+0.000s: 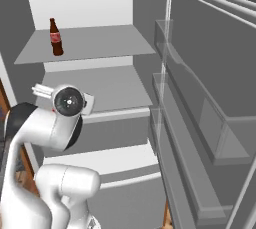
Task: Open the fridge, grab two sodas, and place both sodas inside the bowl with ice on the dining counter.
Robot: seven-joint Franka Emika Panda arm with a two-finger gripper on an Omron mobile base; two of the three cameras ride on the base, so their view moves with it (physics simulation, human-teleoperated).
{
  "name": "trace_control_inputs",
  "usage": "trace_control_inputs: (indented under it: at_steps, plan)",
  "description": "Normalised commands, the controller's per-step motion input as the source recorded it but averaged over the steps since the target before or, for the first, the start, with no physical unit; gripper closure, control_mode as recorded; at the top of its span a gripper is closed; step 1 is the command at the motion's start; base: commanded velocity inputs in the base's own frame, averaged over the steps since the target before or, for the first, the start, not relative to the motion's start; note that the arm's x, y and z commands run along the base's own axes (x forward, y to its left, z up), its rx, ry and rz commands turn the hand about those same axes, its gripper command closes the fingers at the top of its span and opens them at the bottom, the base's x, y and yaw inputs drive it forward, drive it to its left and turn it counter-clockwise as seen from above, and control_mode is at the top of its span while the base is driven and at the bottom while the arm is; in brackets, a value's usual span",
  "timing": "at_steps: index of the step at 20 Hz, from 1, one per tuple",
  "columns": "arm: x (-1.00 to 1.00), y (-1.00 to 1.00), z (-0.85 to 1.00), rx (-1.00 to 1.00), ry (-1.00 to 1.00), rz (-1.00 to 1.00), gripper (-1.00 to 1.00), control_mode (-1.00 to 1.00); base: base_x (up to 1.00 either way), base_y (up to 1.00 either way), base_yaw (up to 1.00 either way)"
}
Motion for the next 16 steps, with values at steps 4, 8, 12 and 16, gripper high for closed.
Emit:
trace_control_inputs:
  at_steps: [4,8,12,16]
  plan:
    - [-0.76,-0.08,0.16,0.02,0.06,-0.05,1.0,-1.0,0.0,0.0,0.0]
    - [-0.32,0.0,-0.13,0.0,0.0,-0.03,1.0,-1.0,0.0,0.0,0.0]
    - [-0.03,0.0,-0.18,0.0,0.01,0.01,1.0,-1.0,0.0,0.0,0.0]
    - [-0.58,0.16,-0.06,-0.06,-0.1,-0.04,1.0,-1.0,0.0,0.0,0.0]
